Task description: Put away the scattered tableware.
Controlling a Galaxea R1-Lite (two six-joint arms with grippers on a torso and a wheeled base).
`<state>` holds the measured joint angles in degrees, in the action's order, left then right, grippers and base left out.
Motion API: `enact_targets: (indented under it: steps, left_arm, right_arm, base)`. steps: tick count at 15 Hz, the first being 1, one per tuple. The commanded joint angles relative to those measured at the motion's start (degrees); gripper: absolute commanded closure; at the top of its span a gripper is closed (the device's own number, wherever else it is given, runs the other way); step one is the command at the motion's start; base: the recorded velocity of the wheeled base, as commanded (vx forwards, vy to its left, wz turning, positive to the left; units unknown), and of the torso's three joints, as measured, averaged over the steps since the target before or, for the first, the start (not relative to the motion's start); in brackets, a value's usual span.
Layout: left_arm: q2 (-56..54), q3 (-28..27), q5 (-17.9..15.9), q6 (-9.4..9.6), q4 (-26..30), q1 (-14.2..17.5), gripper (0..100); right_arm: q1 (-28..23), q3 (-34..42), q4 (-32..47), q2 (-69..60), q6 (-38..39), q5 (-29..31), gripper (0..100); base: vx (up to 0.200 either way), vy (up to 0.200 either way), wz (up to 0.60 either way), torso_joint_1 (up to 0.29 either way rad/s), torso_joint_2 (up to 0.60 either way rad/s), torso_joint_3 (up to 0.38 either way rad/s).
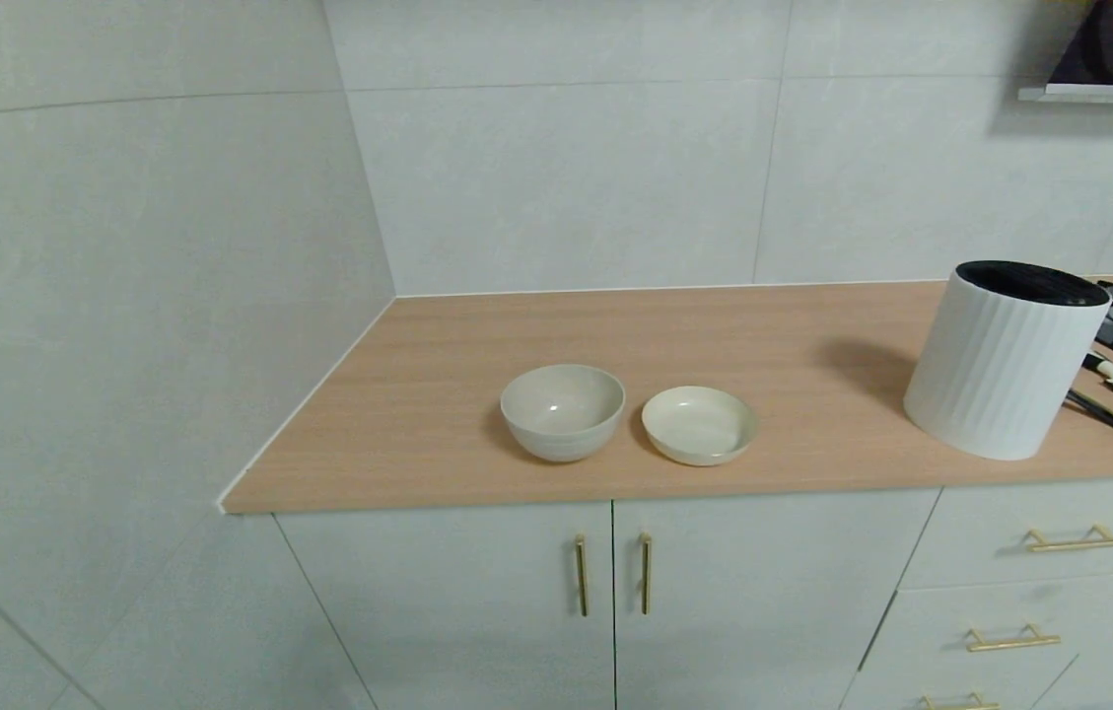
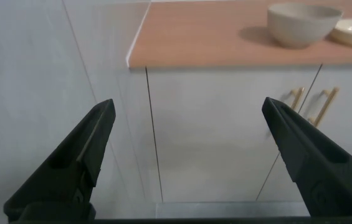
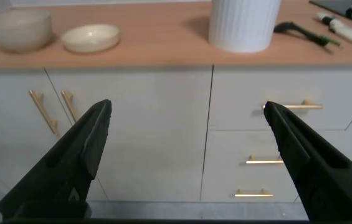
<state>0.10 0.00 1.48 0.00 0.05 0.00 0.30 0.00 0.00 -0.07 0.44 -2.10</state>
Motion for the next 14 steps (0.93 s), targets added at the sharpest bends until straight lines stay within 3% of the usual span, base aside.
enact_targets:
  steps: [1,14]
  left_arm:
    - [0.0,0.0,0.0,0.0,0.0,0.0,0]
    - [0.0,0.0,0.0,-0.09,0.0,0.0,0]
  right_arm:
    - [0.0,0.0,0.0,0.1,0.0,0.0,0]
    - [0.0,0.0,0.0,0.1,0.0,0.0,0]
  base:
    - [0.0,0.0,0.0,-0.232,0.52,0.29]
    - [0.0,0.0,0.0,-0.206,0.5,0.29]
